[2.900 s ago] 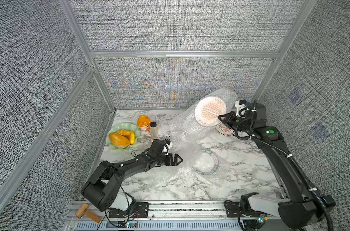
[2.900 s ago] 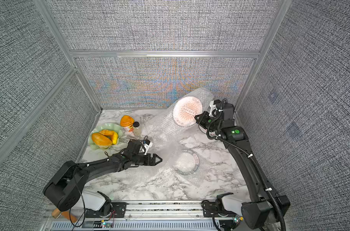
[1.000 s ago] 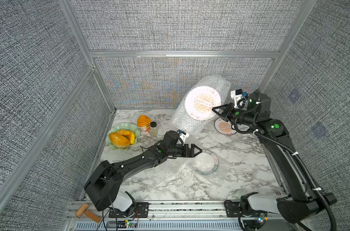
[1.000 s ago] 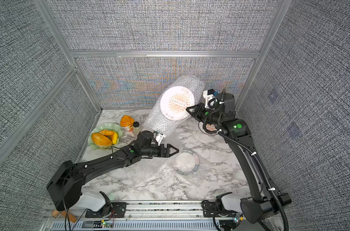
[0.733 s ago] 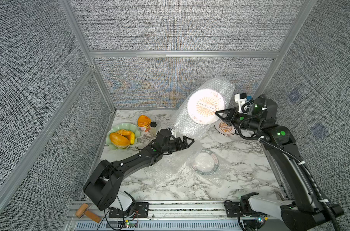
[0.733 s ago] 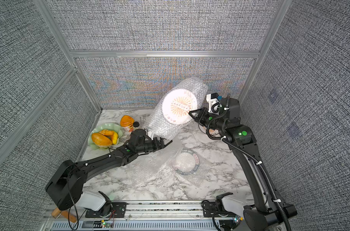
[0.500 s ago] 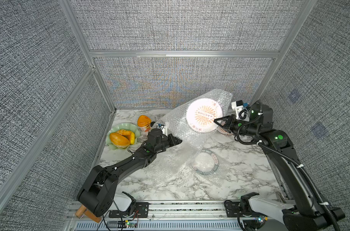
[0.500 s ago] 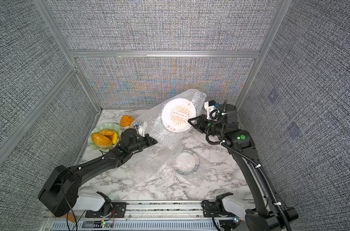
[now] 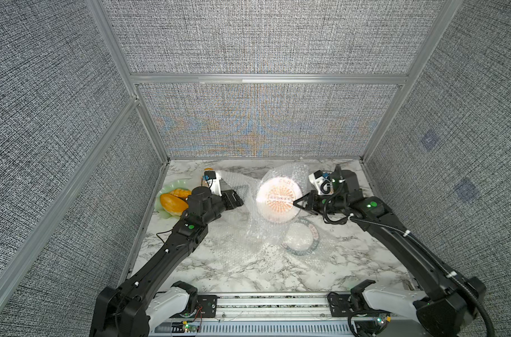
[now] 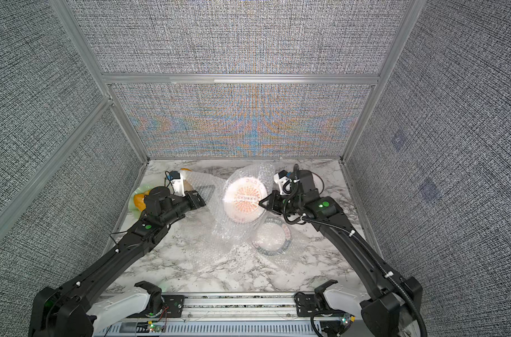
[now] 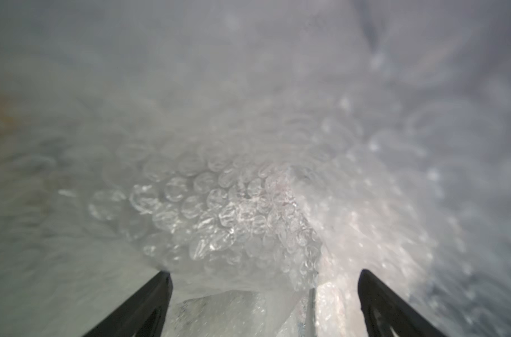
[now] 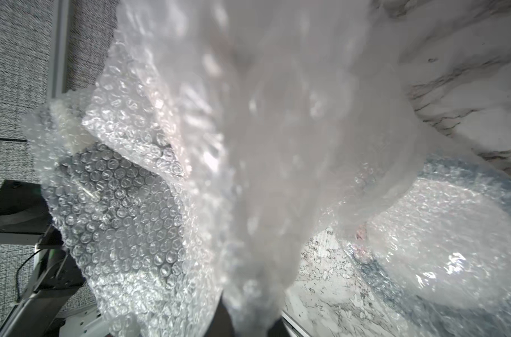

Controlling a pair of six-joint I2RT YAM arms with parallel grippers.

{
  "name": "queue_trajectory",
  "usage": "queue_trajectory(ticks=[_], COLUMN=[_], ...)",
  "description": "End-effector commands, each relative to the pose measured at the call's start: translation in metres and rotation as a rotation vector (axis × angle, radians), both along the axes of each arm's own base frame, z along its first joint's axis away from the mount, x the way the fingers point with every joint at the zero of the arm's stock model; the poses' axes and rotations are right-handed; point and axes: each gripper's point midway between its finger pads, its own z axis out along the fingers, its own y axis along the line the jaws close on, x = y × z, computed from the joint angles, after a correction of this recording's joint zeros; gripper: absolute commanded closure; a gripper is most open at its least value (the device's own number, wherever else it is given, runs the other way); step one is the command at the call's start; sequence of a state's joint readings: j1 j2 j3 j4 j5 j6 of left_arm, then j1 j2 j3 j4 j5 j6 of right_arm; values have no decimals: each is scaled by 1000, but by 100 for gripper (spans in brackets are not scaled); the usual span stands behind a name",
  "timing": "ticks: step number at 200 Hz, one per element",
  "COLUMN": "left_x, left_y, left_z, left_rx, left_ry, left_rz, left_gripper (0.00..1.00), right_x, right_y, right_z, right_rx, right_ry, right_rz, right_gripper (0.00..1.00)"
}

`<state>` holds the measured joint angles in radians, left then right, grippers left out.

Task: Unpack dinner plates from bubble wrap
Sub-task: Place the bubble wrap at the center of the board.

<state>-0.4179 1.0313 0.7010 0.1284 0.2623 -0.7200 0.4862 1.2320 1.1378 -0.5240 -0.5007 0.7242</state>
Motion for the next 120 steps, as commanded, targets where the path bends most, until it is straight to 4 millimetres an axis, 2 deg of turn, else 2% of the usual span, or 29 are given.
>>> queue_trajectory(ticks=[1, 31, 72, 100, 120], left_x=[-16, -34, -36, -37, -41], left_y=[25, 40, 47, 41, 42], left_z=[-19, -28, -40, -56, -52], left_rx=[120, 175, 215, 193, 182], left_ry=[20, 44, 66, 116, 125], left_rz=[66, 92, 118, 94, 91], left_gripper=[0, 1, 1, 1, 0], right_x=[12, 19, 28, 31, 30], right_y=[22, 61, 111, 117, 110], right_z=[-7, -45, -93, -122, -150], right_rx=[27, 21, 49, 14, -70], right_ry=[-42, -11, 48, 85, 121], right_rz=[28, 110, 208, 228, 237], right_gripper=[100, 100, 100, 100, 100])
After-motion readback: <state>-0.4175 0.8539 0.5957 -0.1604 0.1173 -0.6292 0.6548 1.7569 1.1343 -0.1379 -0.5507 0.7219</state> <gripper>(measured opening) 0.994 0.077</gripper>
